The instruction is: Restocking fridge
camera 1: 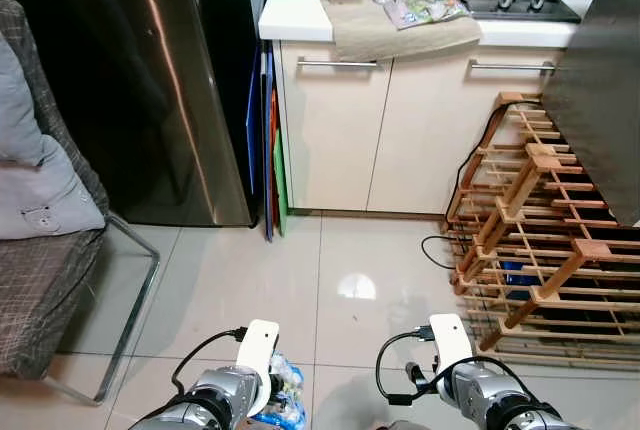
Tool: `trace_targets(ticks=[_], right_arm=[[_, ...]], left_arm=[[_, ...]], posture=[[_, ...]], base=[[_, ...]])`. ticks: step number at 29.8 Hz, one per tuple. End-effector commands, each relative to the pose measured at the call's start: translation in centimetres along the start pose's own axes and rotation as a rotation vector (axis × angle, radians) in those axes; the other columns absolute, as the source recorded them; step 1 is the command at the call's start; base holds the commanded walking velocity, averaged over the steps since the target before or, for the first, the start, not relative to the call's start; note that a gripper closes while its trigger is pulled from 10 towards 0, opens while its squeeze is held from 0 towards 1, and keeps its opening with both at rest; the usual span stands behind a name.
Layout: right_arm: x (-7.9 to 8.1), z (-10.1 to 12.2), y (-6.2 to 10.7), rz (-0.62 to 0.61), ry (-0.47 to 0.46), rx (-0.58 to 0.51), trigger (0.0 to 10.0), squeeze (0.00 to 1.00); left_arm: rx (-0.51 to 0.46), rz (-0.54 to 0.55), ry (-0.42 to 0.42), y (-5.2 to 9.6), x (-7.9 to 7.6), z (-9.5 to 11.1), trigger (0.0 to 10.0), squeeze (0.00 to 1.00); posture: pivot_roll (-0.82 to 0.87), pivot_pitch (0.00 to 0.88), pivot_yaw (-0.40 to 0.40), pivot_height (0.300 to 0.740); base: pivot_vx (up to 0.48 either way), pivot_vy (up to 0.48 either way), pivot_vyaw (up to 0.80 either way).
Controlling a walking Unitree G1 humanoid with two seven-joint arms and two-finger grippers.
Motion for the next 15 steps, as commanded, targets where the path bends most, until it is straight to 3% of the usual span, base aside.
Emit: trace_targets(ticks=[1,15], right_arm=[[0.03,0.18,0.01,-0.002,-0.021,0.003,10.0,0.00],[0.24,0.35,-0.03,-0.022,0.051,0.001,10.0,0.00]], left_arm=[[-0.013,0.012,0.010,0.10,0.14,0.75,10.0,0.00],[-0.036,0.009,0.013,0.07,-0.36,1.32,10.0,0.00]], posture=[[-0.09,0.000,0.030,0.740],[-0.08,0.000,0.024,0.740]], base=[[0.000,0.000,0.00],[0.000,0.000,0.00]])
Point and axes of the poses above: a point about 5 cm out from each wrist's last joint towards the gripper, its own y axis pointing back from the gripper into the wrist, its own z axis along the axis of the wrist's last joint, x = y × z, the point moved 3 cm from there along -y, pointing out of the wrist towards the gripper, and after that the axes turned 1 degree about -y, right-handed, at the moved point
